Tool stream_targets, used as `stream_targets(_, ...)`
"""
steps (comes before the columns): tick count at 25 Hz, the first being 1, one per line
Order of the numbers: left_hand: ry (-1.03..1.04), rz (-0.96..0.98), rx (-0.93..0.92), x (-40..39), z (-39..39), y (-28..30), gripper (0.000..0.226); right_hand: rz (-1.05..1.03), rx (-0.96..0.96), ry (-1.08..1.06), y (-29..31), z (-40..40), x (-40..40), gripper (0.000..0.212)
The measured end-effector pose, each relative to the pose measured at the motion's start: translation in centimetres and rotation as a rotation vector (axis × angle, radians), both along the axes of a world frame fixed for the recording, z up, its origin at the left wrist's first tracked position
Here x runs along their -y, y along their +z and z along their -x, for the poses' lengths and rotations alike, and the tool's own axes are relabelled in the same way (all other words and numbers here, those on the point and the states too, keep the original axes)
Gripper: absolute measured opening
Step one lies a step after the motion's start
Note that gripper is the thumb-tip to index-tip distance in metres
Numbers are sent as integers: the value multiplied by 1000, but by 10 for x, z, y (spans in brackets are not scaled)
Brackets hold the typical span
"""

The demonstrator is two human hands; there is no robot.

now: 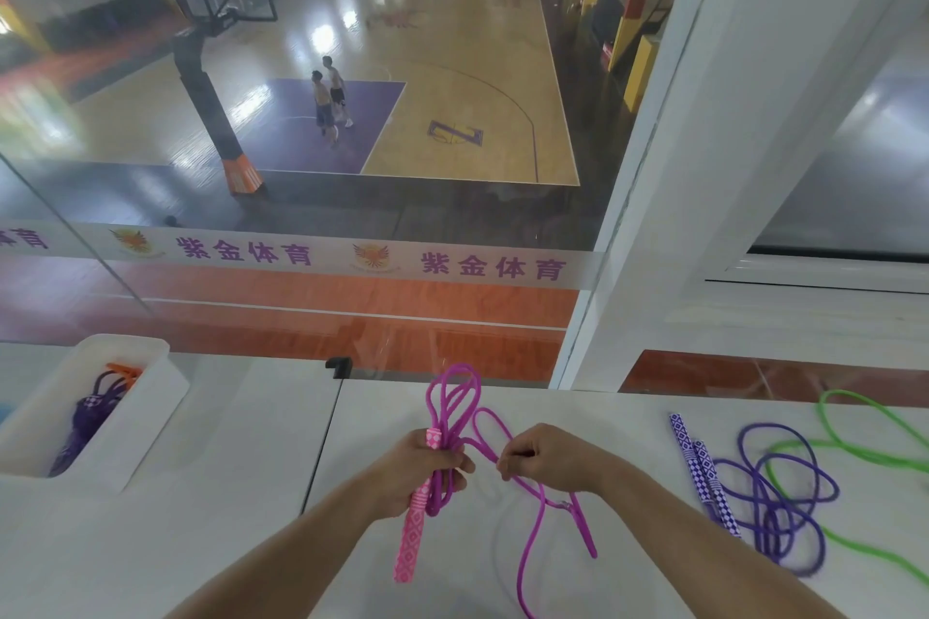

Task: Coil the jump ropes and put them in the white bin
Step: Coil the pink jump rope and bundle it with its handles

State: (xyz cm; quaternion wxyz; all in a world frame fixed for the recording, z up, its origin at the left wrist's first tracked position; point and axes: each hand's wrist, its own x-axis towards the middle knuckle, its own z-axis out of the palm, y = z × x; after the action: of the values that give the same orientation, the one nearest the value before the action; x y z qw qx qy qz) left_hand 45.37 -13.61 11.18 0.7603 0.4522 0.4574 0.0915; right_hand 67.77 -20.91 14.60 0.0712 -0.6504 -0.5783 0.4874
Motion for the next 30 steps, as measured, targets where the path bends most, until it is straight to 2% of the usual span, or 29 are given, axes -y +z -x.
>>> stream_targets(4, -156, 57, -45, -1, 5, 4, 20, -105, 81, -77, 2, -2, 0, 24)
stream_targets(7, -144, 38, -120, -9, 14, 8, 15, -136, 88, -133, -1, -16, 8, 16)
stream_targets(10, 103, 57, -62, -22, 29, 13, 15, -173, 89, -268, 1, -38, 21, 16)
stream_targets(13, 499, 151, 123, -30, 38, 11, 18, -209, -12, -617, -5, -37, 35, 21)
stream_targets(15, 571, 190, 180, -27, 33, 9, 21, -188, -123, -721, -10, -20, 38, 23)
stream_targets(18, 473, 193, 116, -6, 15, 8, 29, -207, -298, -689, -13, 15, 34, 20)
stream_targets(21, 351, 141, 39, 18, -6, 10, 31, -228, -298, -557, -8, 41, 25, 18)
stream_targets(23, 289, 113, 15, 30, -13, 11, 33, -208, -346, -568, -4, 53, 21, 17)
stream_targets(26, 325, 113, 82, 37, -18, 11, 32, -248, -208, -532, -3, 61, 17, 22)
stream_targets(30, 390, 62, 77, 34, -19, 8, 35, -222, -27, -320, -5, 66, 13, 25)
